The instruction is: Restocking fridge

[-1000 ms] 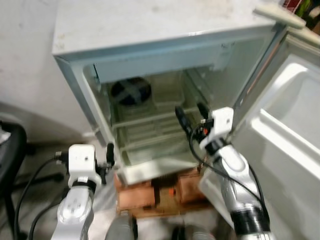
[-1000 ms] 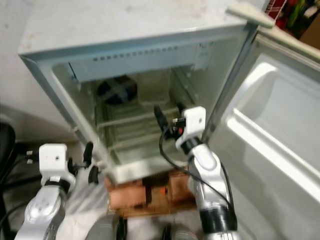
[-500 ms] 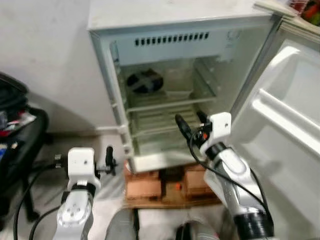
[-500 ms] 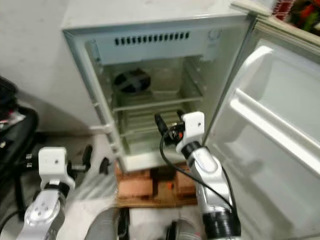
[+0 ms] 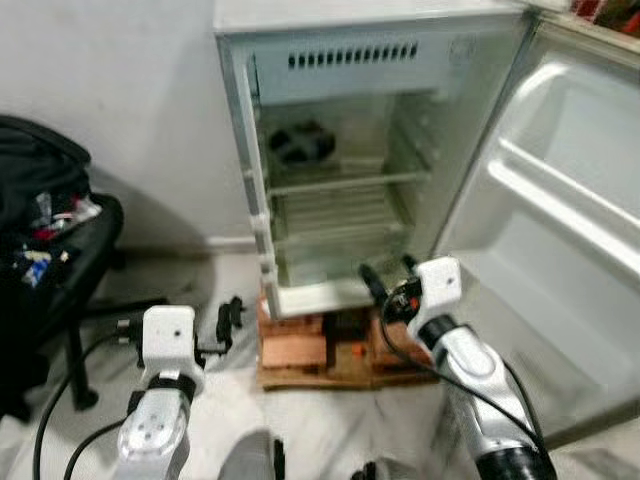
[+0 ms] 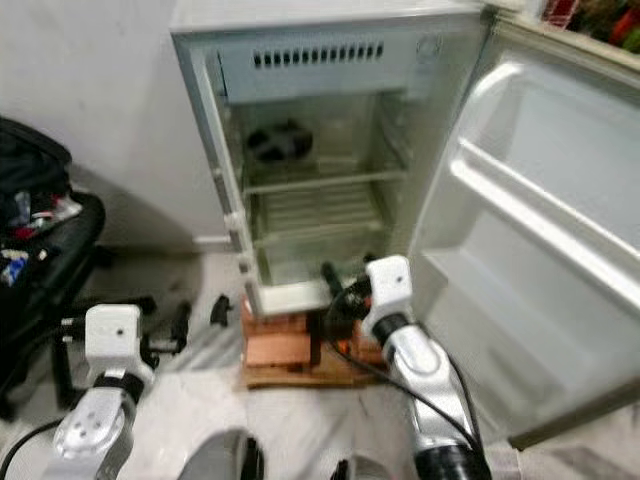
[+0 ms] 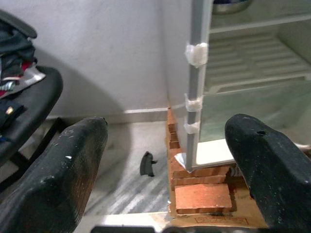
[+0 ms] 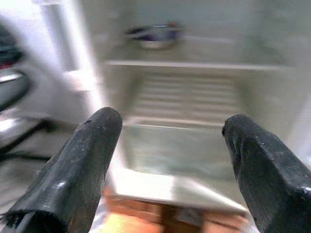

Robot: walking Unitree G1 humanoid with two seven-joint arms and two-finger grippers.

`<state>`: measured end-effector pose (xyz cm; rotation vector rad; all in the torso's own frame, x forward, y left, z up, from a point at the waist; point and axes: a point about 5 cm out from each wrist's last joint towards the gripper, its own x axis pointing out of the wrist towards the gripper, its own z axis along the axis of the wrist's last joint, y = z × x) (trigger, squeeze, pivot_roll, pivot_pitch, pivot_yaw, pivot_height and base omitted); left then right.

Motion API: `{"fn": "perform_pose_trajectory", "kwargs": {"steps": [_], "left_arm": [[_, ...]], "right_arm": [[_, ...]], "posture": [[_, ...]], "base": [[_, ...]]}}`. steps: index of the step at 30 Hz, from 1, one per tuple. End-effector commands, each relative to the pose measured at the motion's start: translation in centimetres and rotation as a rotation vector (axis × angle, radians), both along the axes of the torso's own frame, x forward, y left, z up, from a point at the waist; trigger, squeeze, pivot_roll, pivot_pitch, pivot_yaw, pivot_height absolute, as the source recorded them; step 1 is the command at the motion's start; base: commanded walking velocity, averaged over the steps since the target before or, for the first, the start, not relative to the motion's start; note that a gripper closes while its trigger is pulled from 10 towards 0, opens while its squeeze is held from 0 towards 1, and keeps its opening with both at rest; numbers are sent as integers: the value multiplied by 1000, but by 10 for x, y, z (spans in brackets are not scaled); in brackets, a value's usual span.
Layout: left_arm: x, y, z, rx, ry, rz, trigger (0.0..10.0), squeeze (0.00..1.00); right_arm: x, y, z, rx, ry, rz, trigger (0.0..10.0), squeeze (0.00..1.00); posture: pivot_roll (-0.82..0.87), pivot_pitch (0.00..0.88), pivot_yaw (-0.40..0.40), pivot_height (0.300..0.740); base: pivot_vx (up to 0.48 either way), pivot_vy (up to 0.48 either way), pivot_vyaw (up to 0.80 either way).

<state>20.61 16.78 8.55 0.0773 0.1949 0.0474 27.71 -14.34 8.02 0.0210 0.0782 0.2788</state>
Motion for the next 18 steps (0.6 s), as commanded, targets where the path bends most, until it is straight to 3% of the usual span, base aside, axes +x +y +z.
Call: {"fn": "perform_pose_trajectory", "kwargs": {"steps": [1,6,12,13,14,15,18], "left_arm": [[-1,8,-1,26,9,21,10000,0],[3,2,0,23,1,7,10000,0],[4,0,-1,32,-3,3,10000,0],[4,1,-1,31,-4,7,10000,0],[4,1,-1,30,-3,8,10000,0],[3,1,-2,30,-2,9,10000,0],[4,1,-4,28,1,9,10000,0]], "right_arm": [[2,2,9,15,-44,-38,10000,0],[-4,14,7,-46,-70,53,10000,0],[6,9,13,-41,-75,52,10000,0],[8,9,15,-24,-77,46,10000,63],[9,10,16,-16,-80,47,10000,600],[9,12,18,-2,-86,54,10000,1000],[10,14,18,5,-90,50,10000,1000]], "posture": [[147,95,-9,740],[145,97,-13,740],[150,96,-27,740],[152,96,-27,740],[152,95,-27,740],[150,94,-27,740],[146,92,-33,740]], "base": [[-255,0,0],[-253,0,0],[-255,0,0],[-255,0,0],[-255,0,0],[-255,0,0],[-252,0,0]]}}
